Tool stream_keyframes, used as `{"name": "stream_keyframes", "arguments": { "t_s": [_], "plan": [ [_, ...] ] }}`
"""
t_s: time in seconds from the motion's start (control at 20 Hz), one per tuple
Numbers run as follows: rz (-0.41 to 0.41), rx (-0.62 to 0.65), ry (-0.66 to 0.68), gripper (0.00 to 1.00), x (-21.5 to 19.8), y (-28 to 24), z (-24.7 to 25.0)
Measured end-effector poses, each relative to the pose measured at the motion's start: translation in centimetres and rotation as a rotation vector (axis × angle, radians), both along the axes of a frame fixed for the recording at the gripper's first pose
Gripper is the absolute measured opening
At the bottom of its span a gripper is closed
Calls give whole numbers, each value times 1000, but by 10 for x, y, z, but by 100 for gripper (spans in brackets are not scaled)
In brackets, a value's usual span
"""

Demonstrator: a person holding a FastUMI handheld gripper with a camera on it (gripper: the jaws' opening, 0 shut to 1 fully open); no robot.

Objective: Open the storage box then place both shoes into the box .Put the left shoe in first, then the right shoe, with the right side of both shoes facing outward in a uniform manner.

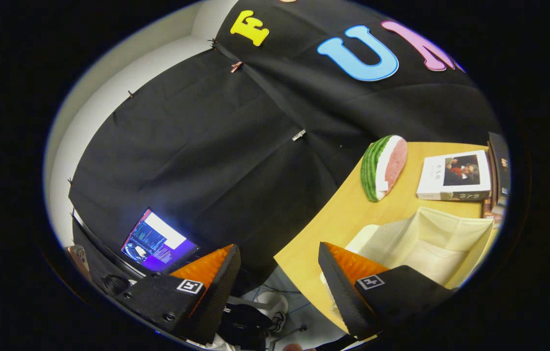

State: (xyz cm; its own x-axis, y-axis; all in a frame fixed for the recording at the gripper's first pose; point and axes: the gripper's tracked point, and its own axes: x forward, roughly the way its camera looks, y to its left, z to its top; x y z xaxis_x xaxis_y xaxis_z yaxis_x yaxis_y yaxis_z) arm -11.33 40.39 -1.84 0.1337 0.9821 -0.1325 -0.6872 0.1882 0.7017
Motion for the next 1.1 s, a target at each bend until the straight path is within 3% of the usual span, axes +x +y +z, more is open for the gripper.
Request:
{"name": "stream_keyframes", "arguments": {
  "t_s": [0.35,0.6,0.95,1.1],
  "plan": [
    [-313,-230,-178,98,53,-122,-42],
    [-485,-391,-168,98,65,-209,-98],
    [-612,-586,-37,96,51,-299,-199],
    [-605,-679,-16,86,41,-311,-248]
  ]
}}
